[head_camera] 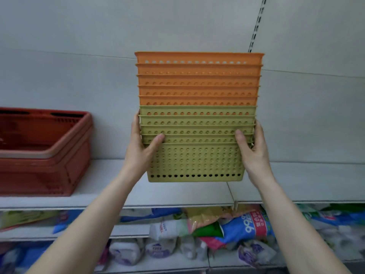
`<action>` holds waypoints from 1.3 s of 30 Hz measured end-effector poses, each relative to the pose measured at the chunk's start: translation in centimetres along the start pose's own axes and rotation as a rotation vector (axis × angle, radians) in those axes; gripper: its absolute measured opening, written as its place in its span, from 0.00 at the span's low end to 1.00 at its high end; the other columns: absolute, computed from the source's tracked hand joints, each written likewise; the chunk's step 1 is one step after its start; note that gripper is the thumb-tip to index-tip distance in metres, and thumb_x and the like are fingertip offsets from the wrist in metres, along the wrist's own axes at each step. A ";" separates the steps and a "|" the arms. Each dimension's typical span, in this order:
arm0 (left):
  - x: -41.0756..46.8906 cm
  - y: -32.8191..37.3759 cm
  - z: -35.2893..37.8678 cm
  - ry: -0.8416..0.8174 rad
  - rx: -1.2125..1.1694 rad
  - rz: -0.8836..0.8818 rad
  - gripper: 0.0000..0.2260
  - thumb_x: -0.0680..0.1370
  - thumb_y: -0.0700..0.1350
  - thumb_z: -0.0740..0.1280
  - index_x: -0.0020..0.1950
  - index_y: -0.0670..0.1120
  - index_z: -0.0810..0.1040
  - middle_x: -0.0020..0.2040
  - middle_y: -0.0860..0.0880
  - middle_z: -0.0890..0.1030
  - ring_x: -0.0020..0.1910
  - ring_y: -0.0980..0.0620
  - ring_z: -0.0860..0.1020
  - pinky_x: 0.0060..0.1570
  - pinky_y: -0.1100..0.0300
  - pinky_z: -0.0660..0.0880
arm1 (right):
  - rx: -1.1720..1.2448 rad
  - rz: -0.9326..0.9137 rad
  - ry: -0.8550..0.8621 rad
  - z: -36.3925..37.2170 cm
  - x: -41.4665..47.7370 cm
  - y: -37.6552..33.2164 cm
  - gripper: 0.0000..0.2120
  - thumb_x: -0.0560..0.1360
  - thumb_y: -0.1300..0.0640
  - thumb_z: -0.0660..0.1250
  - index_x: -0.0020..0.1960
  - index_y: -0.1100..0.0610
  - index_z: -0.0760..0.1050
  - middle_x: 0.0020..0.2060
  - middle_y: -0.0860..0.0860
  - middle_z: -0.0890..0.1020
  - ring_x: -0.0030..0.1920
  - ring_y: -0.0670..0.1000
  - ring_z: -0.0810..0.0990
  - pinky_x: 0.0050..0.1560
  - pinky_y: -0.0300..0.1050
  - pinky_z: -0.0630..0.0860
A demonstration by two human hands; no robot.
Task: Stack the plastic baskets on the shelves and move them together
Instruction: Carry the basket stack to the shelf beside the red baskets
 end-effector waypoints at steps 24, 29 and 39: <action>3.5 2.5 -48.8 0.212 0.141 0.148 0.35 0.76 0.53 0.69 0.76 0.62 0.53 0.70 0.58 0.71 0.64 0.60 0.75 0.63 0.51 0.74 | 0.164 -0.227 -0.111 41.9 -6.5 -24.3 0.26 0.76 0.43 0.67 0.71 0.44 0.65 0.61 0.34 0.76 0.62 0.31 0.72 0.67 0.48 0.71; 5.9 -0.2 -55.7 0.249 0.110 0.143 0.35 0.76 0.51 0.70 0.76 0.62 0.53 0.72 0.53 0.70 0.65 0.55 0.75 0.62 0.50 0.76 | 0.197 -0.217 -0.151 50.1 -5.6 -25.0 0.29 0.73 0.39 0.69 0.71 0.44 0.65 0.63 0.46 0.79 0.64 0.45 0.77 0.64 0.57 0.75; 12.3 -4.9 -69.0 0.373 0.083 0.137 0.34 0.75 0.49 0.70 0.75 0.62 0.56 0.66 0.57 0.74 0.59 0.60 0.77 0.52 0.64 0.76 | 0.241 -0.247 -0.273 66.6 -2.6 -27.8 0.28 0.73 0.44 0.70 0.69 0.45 0.64 0.65 0.47 0.74 0.62 0.43 0.74 0.60 0.33 0.69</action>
Point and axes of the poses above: each hand's wrist, its own x-axis towards the middle knuckle, its own z-axis out of the palm, y = z × x, the point moved 7 cm from there along x, towards the middle knuckle
